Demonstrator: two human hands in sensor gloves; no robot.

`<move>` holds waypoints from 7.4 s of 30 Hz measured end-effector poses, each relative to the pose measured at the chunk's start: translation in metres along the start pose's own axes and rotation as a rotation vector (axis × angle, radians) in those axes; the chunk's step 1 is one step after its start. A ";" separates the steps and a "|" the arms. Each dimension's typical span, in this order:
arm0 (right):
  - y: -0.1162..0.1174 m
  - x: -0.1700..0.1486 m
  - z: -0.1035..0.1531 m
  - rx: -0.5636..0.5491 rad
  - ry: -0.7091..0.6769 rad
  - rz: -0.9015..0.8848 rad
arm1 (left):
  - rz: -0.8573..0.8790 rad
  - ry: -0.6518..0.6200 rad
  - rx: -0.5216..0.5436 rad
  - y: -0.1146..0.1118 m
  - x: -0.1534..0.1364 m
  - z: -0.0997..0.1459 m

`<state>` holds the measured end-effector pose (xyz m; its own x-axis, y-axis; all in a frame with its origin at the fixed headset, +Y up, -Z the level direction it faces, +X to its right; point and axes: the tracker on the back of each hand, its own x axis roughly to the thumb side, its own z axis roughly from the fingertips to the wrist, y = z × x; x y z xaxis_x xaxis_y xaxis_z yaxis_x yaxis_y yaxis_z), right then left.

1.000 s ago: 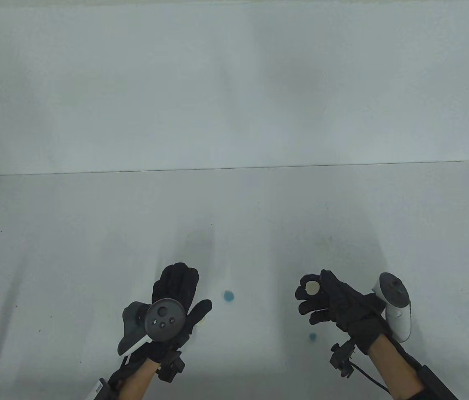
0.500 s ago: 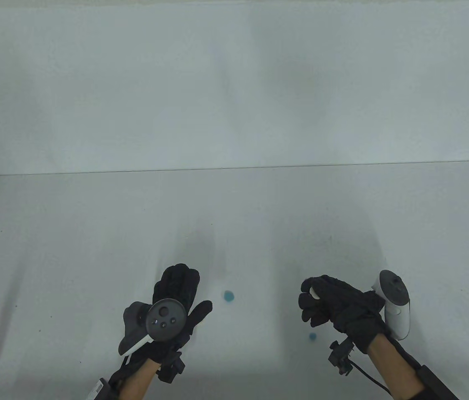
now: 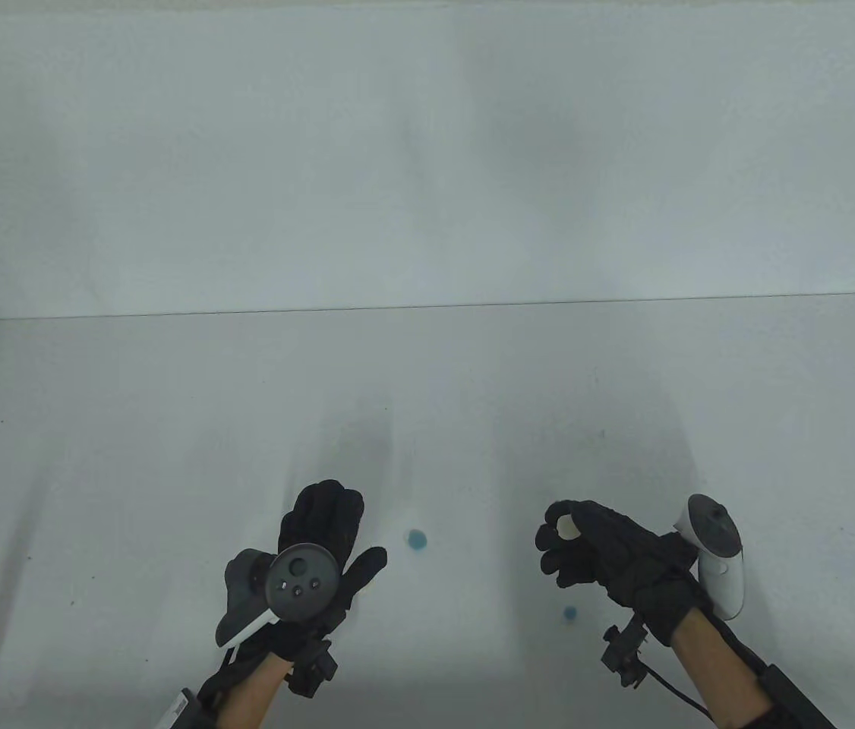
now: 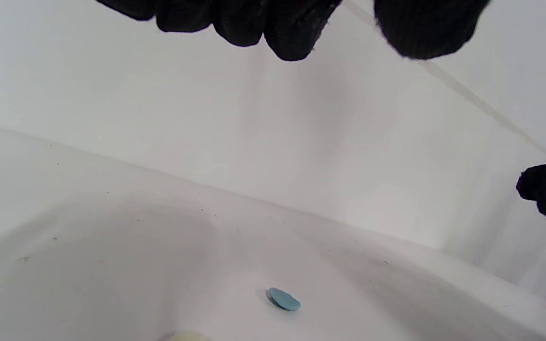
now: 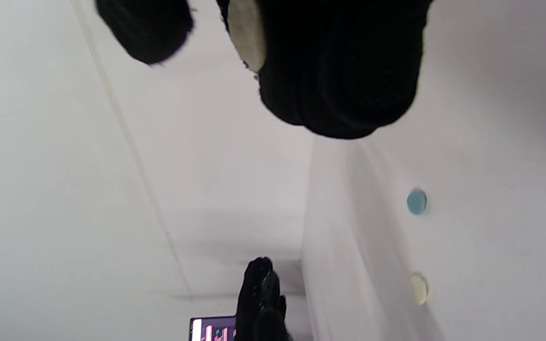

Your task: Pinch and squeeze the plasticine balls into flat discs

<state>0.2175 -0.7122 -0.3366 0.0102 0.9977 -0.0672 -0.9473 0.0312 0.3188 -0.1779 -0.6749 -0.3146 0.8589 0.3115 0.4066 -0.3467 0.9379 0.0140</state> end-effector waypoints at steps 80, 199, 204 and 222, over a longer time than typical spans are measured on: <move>0.001 0.010 0.003 -0.088 0.001 0.116 | -0.001 0.001 0.013 0.003 0.001 0.001; 0.059 -0.021 -0.006 0.388 0.156 1.677 | 0.018 -0.046 0.066 0.015 0.007 0.006; 0.062 -0.031 -0.003 0.392 0.127 1.726 | 0.015 -0.048 0.067 0.016 0.007 0.006; 0.064 -0.035 -0.005 0.377 0.035 1.787 | 0.011 -0.041 0.064 0.016 0.007 0.006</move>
<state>0.1552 -0.7456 -0.3189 -0.8283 -0.1555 0.5383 0.3013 -0.9336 0.1940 -0.1796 -0.6588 -0.3061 0.8393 0.3141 0.4437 -0.3807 0.9223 0.0672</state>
